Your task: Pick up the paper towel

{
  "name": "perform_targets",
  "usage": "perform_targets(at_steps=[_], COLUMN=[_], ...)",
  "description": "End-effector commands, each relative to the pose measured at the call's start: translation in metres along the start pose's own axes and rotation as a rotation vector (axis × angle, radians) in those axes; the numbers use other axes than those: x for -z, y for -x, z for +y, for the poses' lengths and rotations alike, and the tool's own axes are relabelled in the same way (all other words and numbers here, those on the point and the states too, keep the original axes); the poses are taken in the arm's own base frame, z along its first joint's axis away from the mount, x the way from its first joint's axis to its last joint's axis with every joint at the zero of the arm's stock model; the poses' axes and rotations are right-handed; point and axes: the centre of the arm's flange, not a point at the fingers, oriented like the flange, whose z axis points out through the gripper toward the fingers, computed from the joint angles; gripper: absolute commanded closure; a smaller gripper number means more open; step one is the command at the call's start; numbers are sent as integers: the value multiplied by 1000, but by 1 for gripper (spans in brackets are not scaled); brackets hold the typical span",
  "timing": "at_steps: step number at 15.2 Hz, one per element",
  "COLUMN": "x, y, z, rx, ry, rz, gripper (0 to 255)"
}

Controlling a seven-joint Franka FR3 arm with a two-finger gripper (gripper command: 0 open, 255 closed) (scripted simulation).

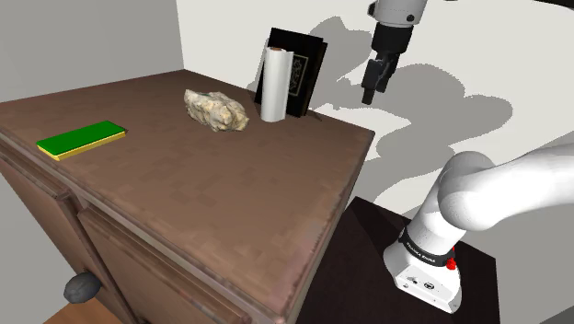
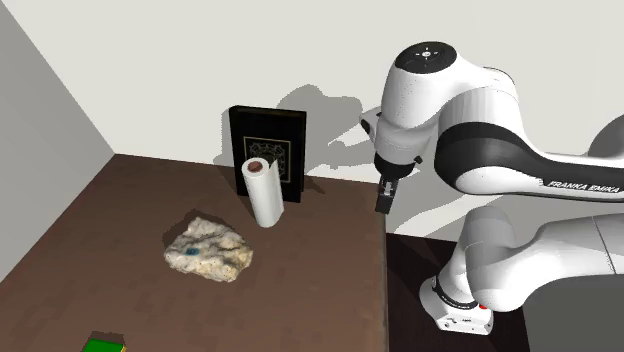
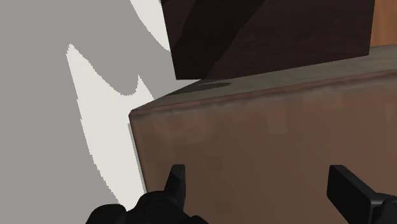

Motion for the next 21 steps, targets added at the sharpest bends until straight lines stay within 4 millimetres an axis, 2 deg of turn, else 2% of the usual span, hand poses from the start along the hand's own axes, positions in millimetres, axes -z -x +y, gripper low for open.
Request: perform_targets(at_steps=[1, 21], x=[0, 67], y=[0, -244], z=[0, -32], rx=[0, 23], ry=[0, -68], rz=[0, 46], gripper=[0, 0])
